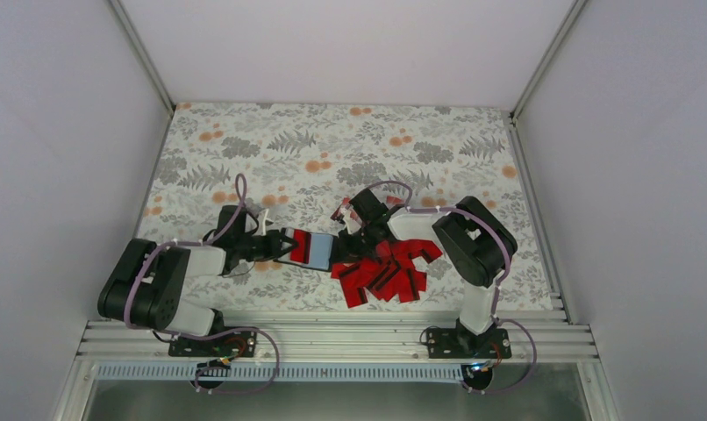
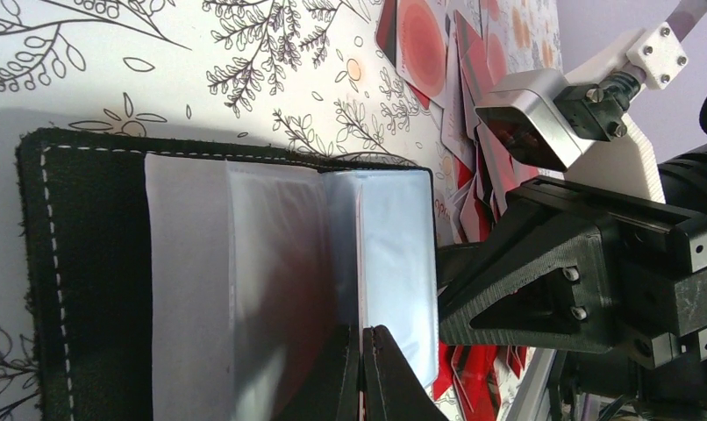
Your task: Put the credit cards into the card holder
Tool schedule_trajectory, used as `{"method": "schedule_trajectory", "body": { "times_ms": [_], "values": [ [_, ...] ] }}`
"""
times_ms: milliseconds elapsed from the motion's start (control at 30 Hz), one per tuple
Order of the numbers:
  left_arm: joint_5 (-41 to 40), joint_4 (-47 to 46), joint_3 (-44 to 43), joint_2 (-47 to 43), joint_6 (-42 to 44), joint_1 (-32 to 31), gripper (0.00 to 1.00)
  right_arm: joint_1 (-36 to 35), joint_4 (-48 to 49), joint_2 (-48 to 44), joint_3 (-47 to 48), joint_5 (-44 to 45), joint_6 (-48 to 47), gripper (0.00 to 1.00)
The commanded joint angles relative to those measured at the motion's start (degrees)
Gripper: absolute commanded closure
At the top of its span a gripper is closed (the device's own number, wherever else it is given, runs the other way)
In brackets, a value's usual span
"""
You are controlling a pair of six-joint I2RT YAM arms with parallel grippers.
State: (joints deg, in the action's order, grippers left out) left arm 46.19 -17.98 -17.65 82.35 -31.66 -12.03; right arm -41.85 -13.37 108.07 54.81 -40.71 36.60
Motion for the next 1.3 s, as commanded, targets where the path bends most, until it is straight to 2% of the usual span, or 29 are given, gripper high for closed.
{"method": "schedule_trajectory", "body": {
  "times_ms": [0, 533, 900, 1067, 1267],
  "values": [
    [1.3, -2.7, 1.0, 0.7, -1.0, -0.3, 0.98, -0.6, -1.2, 2.5, -1.9, 3.1, -0.1, 0.96],
    [2.7, -1.4, 0.7, 3.1, -2.5, -0.5, 0.98, -0.6, -1.5, 3.2, -1.2, 3.0, -0.4, 0.96],
    [2.2, 9.3, -2.1, 2.7, 0.8, -0.6, 0.98, -0.6, -1.6, 3.8, -0.4, 3.1, -0.6, 0.96],
    [-1.1, 13.2, -2.4, -0.1, -1.8, -0.7, 0.98, -0.6, -1.6, 3.8, -0.1, 3.1, -0.7, 0.96],
    [-2.7, 11.2, -1.3, -1.0, -6.9, -0.6, 0.97, -0.6, -1.5, 4.0, 0.0, 3.1, -0.8, 0.96]
  ]
}}
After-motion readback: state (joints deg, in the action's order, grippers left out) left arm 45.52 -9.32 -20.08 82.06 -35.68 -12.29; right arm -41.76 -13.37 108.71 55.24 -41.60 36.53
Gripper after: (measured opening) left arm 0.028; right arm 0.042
